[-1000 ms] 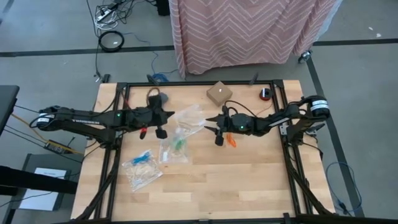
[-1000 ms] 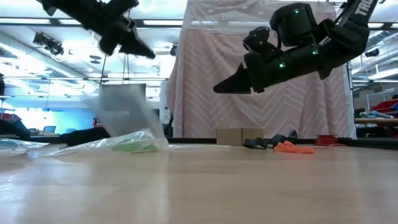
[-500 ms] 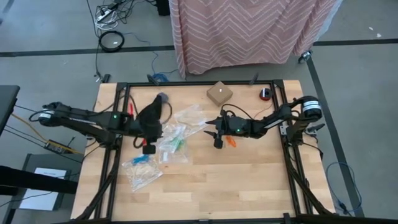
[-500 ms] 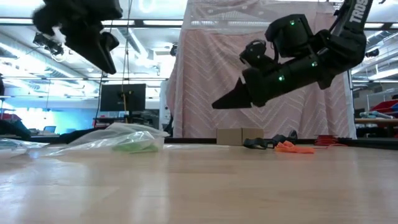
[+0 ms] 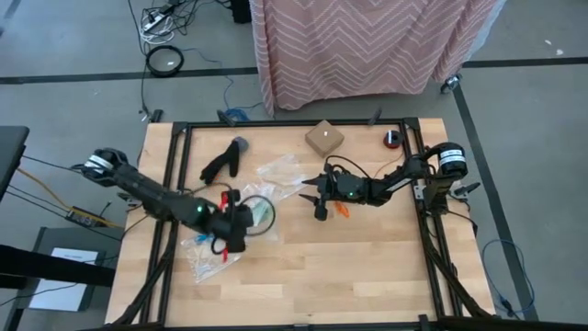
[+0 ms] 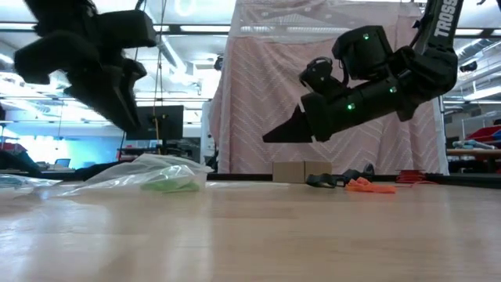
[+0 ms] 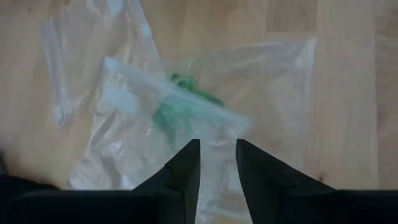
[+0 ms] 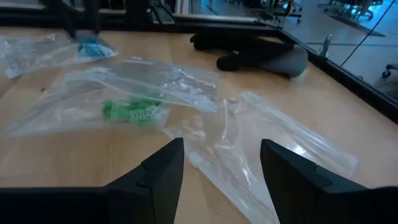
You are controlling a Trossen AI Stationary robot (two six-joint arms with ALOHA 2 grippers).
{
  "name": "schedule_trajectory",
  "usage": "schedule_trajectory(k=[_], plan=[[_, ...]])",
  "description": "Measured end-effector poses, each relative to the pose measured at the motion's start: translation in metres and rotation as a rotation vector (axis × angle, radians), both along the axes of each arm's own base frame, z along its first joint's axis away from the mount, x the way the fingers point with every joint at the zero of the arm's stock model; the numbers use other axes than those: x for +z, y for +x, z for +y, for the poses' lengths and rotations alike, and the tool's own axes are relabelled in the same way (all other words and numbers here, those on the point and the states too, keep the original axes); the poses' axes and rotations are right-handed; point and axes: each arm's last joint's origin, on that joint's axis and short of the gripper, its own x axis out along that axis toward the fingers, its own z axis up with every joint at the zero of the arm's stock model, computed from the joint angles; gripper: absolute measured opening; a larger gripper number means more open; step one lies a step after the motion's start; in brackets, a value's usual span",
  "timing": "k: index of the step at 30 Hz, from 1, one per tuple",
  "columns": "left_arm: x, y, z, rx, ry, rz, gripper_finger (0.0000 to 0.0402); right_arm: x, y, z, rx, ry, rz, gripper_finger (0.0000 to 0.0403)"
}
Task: Sort rubber bands
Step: Open the transparent zip bag
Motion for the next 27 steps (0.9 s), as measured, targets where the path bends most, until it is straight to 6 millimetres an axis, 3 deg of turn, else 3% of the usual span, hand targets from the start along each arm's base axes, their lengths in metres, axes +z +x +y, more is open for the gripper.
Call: schedule_trajectory(k=[8, 17, 27], plan=[[-0.007, -0.008, -0.031, 0.101, 0.081, -0.147, 0.0113, 0.000, 0.000, 0.000, 0.000, 0.001, -0.003, 0.0200], [-0.044, 0.002, -0.058, 0.117, 0.228, -0.164, 0.0098, 0.000, 0.000, 0.002, 0.001, 0.019, -0.008, 0.0200], [-0.052, 0.009, -0.063, 0.079, 0.302, -0.135, 0.0092, 0.000, 0.000, 0.010, 0.026, 0.024, -0.009, 0.0200]])
